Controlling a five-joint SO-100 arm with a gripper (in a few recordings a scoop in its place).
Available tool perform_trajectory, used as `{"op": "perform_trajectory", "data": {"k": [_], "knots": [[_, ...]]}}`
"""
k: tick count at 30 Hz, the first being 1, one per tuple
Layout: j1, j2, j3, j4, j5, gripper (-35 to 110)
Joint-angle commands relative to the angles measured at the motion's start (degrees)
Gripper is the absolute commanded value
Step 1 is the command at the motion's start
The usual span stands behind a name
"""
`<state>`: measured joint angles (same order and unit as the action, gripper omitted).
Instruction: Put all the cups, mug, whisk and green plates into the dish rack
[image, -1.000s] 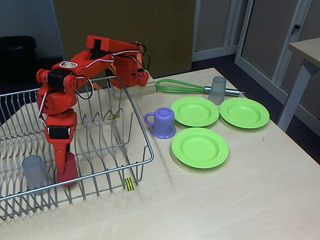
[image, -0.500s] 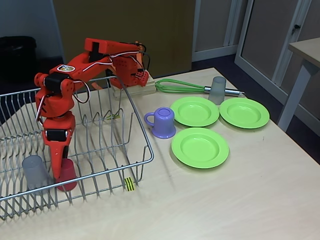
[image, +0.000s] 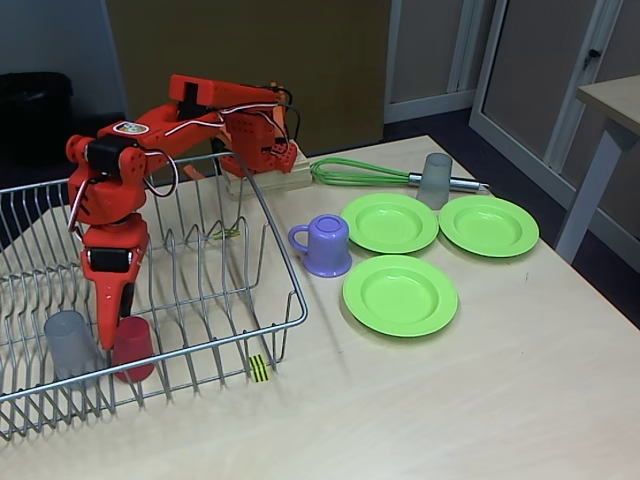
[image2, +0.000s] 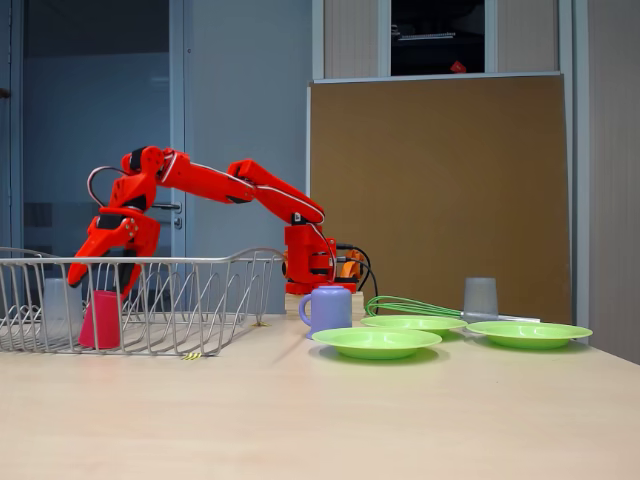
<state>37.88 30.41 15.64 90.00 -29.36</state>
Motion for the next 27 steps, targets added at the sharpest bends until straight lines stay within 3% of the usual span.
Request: {"op": "perform_trajectory", "data": {"k": [1, 10, 16, 22, 27], "knots": [[-0.4, 8.5, 1.6, 1.9, -0.8, 39], [-10.0, 30.3, 17.6, 5.2, -3.7, 34], [-21.4, 46.1, 36.7, 5.7, 2.3, 33], [-35.0, 57.7, 53.5, 6.4, 13.9, 35], [-44.1, 66.7, 70.7, 6.5, 33.7, 41]]}}
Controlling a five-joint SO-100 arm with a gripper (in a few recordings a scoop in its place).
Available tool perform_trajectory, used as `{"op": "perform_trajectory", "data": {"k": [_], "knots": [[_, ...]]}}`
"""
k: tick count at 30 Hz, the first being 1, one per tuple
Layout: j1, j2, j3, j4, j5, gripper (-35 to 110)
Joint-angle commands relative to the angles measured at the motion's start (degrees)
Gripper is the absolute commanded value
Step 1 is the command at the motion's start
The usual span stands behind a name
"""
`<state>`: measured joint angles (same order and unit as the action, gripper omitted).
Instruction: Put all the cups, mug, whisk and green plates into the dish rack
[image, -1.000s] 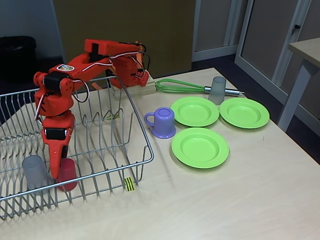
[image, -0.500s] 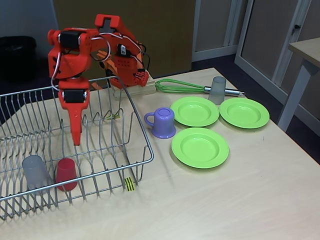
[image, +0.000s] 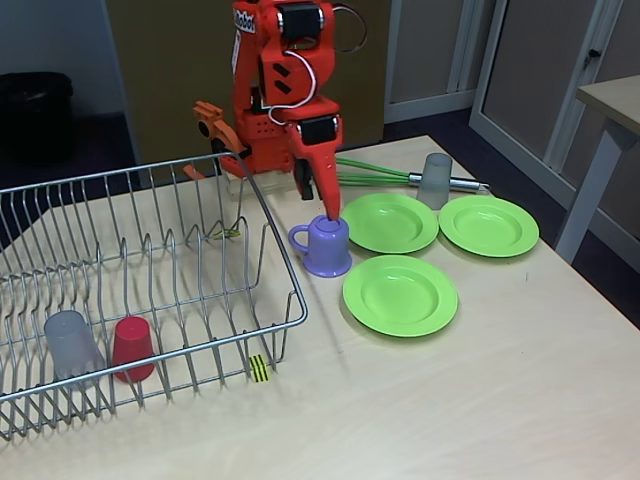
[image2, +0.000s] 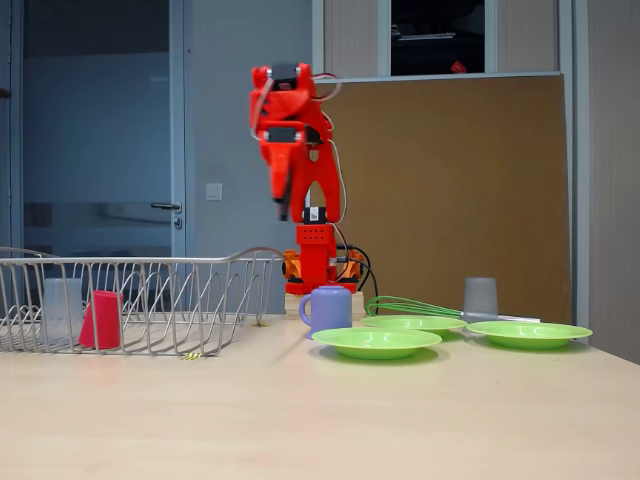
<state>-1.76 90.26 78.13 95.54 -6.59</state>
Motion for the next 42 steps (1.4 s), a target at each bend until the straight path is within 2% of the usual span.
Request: {"op": "perform_trajectory", "data": {"k": [1, 3, 8, 15, 24, 42], "knots": [[-6.2, 8.5, 11.7, 1.0, 17.0, 41], [-9.7, 11.3, 18.2, -0.5, 27.8, 43], [-16.9, 15.6, 31.8, -9.9, 45.0, 46], [-22.4, 16.1, 43.1, -21.1, 57.9, 49], [-23.0, 14.2, 49.5, -28.8, 61.3, 49], [-18.1, 6.9, 51.2, -37.7, 54.8, 42]]}}
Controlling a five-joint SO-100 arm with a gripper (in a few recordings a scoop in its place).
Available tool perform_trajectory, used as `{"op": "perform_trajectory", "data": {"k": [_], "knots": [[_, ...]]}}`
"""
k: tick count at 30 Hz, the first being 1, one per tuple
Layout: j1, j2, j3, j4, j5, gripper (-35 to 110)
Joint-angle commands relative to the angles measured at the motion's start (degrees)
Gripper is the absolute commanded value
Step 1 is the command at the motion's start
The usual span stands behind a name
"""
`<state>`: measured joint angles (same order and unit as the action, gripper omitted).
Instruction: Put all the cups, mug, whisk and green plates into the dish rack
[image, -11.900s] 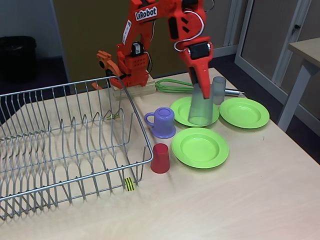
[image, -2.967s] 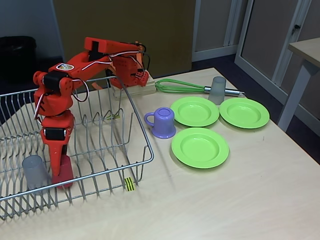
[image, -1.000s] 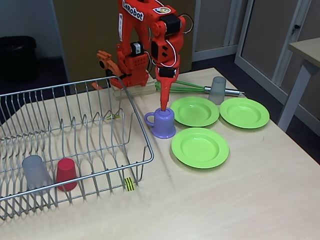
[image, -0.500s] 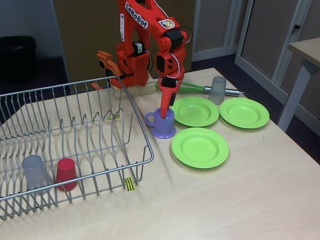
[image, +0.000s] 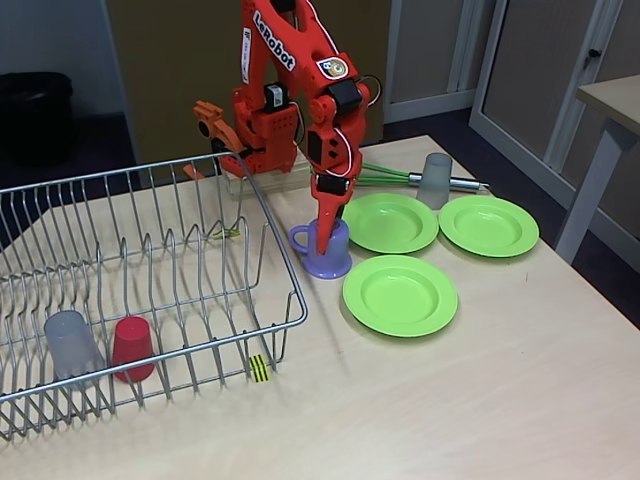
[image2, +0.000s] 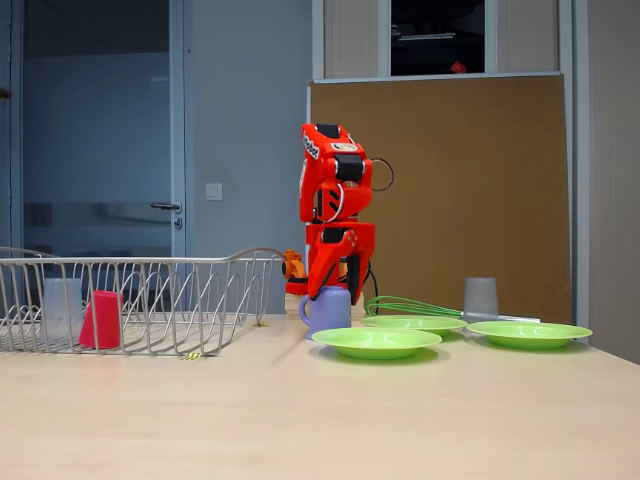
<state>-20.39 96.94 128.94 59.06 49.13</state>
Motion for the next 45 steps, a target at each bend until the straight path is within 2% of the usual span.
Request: {"op": "perform_trajectory", "data": {"k": [1, 8, 24, 28, 34, 40, 45], "knots": [[0.7, -0.1, 0.3, -1.5, -1.1, 41], [1.5, -1.1, -1.5, -1.1, -1.9, 27], [0.4, 5.4, -22.2, 20.6, -11.7, 26], [1.8, 5.9, -30.2, 21.8, -21.4, 29], [9.2, 4.7, -44.8, 24.3, -40.2, 25], [21.7, 2.5, -57.0, 26.1, -57.5, 24], [34.5, -2.0, -60.6, 24.1, -66.4, 25]]}}
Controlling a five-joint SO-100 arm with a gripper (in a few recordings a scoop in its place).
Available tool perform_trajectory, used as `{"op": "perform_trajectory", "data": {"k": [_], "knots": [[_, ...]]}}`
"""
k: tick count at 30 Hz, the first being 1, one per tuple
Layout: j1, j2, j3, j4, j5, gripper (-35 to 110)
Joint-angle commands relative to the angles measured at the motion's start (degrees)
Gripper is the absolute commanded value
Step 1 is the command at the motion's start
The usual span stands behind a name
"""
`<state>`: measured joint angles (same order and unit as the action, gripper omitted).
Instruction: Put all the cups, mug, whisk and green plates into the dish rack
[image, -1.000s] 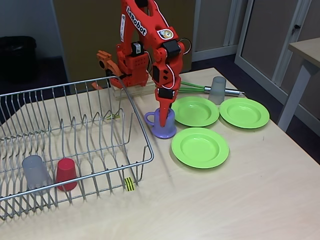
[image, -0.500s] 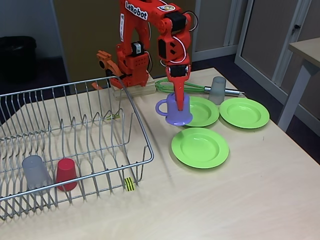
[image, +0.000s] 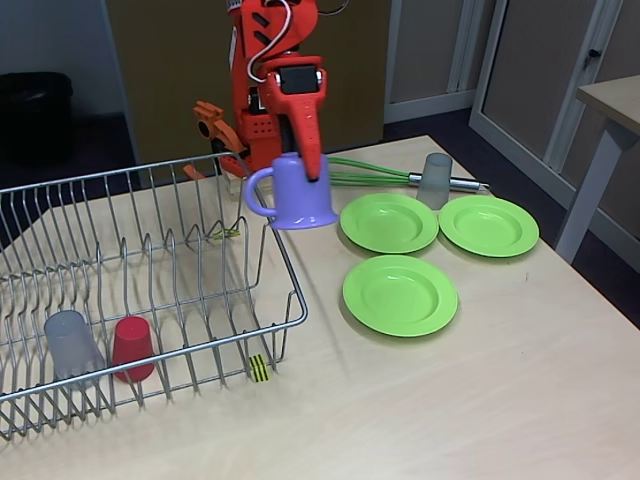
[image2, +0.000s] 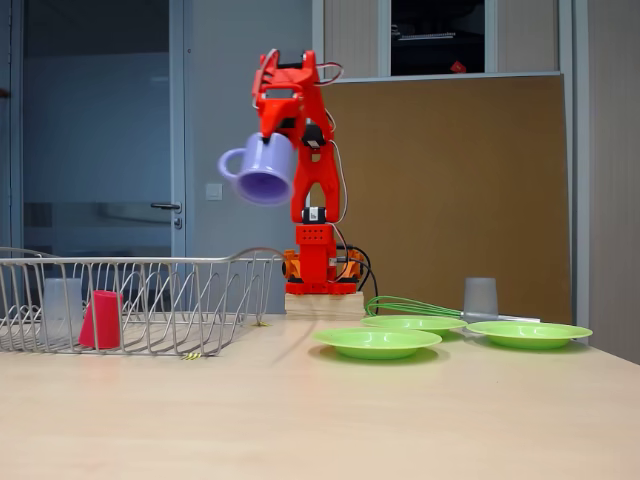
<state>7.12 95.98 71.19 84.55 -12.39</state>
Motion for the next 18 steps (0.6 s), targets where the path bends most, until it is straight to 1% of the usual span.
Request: {"op": "perform_trajectory", "data": {"k": [1, 8, 18], "knots": [[9.1, -2.5, -2.8, -2.1, -5.7, 25], [18.2, -16.7, -4.2, -4.8, -9.8, 25], [22.9, -30.2, -9.1, -4.8, -11.2, 25]]}}
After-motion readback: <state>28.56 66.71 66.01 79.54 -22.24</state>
